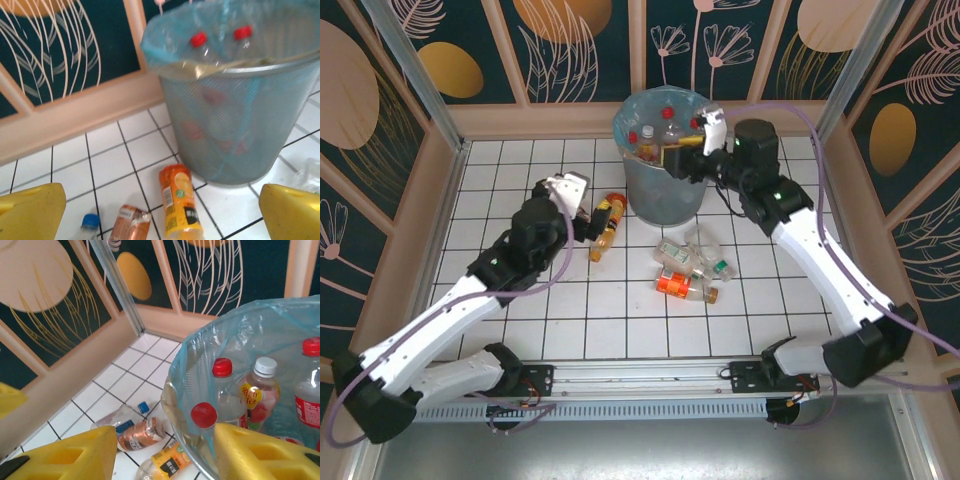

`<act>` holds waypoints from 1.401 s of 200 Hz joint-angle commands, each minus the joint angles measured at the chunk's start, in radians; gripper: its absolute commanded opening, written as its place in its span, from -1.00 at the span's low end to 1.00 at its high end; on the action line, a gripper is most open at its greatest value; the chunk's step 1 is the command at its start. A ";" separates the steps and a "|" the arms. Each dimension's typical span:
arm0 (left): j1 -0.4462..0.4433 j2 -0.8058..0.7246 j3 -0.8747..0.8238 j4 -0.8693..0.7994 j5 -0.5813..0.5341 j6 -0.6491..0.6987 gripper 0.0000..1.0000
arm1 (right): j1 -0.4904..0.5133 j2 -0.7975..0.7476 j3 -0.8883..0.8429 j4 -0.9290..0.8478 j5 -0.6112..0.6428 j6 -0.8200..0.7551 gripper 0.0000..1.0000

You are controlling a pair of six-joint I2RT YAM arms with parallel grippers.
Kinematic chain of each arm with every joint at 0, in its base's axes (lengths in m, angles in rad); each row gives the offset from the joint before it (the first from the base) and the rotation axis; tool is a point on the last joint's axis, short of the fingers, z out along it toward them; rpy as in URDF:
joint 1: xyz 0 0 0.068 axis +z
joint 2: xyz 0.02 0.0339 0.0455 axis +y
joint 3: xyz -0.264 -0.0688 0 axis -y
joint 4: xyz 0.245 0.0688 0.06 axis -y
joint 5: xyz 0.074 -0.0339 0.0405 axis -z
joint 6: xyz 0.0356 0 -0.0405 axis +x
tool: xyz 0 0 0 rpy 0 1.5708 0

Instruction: Put the plastic bottles in the bin

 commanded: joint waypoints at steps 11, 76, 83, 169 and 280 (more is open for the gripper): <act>0.004 0.053 0.019 -0.024 0.152 -0.004 0.88 | 0.000 -0.083 -0.049 0.050 0.091 -0.027 0.08; -0.091 0.087 -0.091 0.102 0.548 0.373 0.79 | -0.007 -0.225 -0.168 -0.034 0.227 -0.061 0.07; -0.110 0.118 -0.076 0.073 0.549 0.422 0.80 | -0.007 -0.234 -0.175 -0.033 0.233 -0.062 0.07; -0.263 0.483 0.086 0.002 0.558 0.681 0.89 | -0.008 -0.319 -0.208 -0.038 0.303 -0.097 0.08; -0.268 0.729 0.183 -0.140 0.603 0.695 0.69 | -0.010 -0.366 -0.231 -0.062 0.329 -0.104 0.09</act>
